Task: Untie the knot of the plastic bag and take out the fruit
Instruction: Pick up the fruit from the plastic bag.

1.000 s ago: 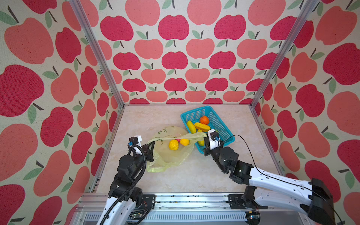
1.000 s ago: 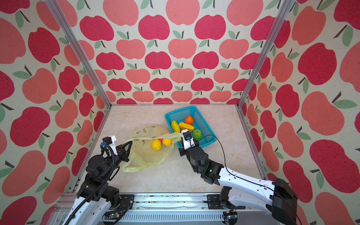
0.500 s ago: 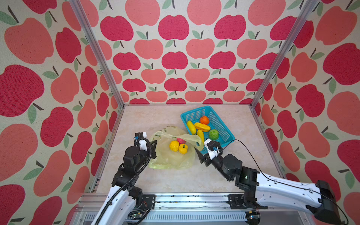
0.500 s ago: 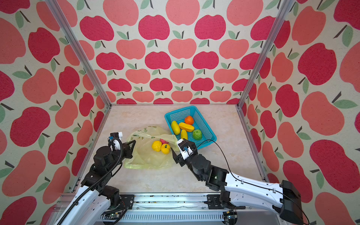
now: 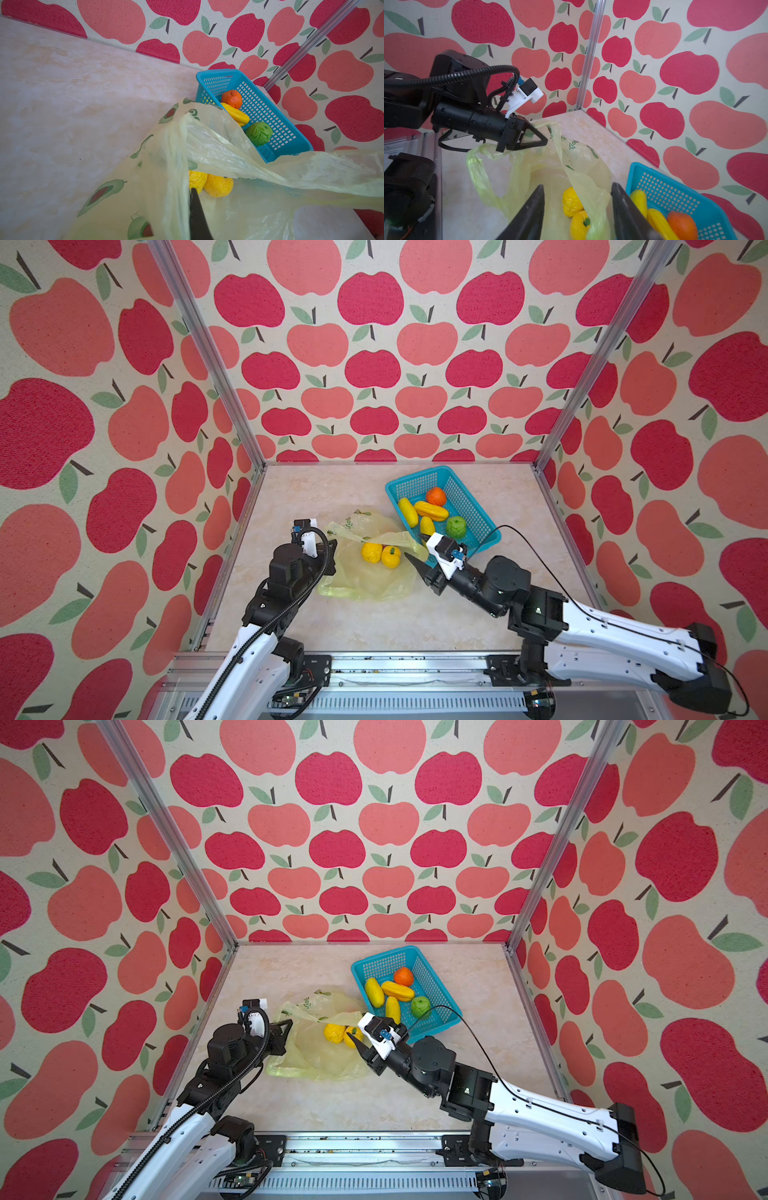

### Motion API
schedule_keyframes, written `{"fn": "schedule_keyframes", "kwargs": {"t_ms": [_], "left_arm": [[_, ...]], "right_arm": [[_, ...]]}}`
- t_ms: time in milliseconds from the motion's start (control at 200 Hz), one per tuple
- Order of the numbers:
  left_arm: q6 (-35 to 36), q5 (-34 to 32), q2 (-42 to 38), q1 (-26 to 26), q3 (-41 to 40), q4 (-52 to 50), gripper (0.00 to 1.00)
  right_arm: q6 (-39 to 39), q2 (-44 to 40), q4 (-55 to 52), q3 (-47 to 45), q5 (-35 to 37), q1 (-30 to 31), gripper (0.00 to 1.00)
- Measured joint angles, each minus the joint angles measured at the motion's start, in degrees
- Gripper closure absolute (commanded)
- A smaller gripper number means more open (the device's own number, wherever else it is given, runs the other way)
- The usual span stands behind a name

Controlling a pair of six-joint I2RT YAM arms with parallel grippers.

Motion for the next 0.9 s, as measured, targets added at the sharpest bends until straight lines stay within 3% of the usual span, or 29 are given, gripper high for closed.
{"fn": "schedule_keyframes", "kwargs": {"t_ms": [115, 285, 505, 715, 780, 845, 900], "left_arm": [[0.00, 0.17, -0.74, 0.00, 0.00, -0.13, 1.00], [0.00, 0.31, -1.14, 0.00, 0.00, -0.13, 1.00], [0.00, 0.72, -0.94, 0.00, 0.00, -0.17, 1.00], [0.00, 0.72, -1.36, 0.00, 0.00, -0.31, 1.00], [0.00, 0.74, -1.42, 0.00, 0.00, -0.28, 1.00], [0.00, 0.74, -1.40, 0.00, 0.00, -0.28, 1.00], [0.00, 0.74, -1.36, 0.00, 0.00, -0.31, 1.00]], "right_arm": [[0.92, 12.94, 0.02, 3.72, -2.67, 0.24, 0.68], [3.23, 26.40, -0.79, 4.07, -5.31, 0.35, 0.68], [5.81, 31.15, 0.83, 4.07, -5.44, -0.39, 0.70], [9.22, 33.44, 2.60, 3.72, -5.44, -6.78, 0.68], [10.23, 34.56, 2.73, 3.72, -4.87, -8.63, 0.61], [11.13, 36.22, 2.69, 3.76, -3.41, -9.77, 0.43], [11.02, 38.03, 2.38, 4.04, -1.60, -9.97, 0.37]]}}
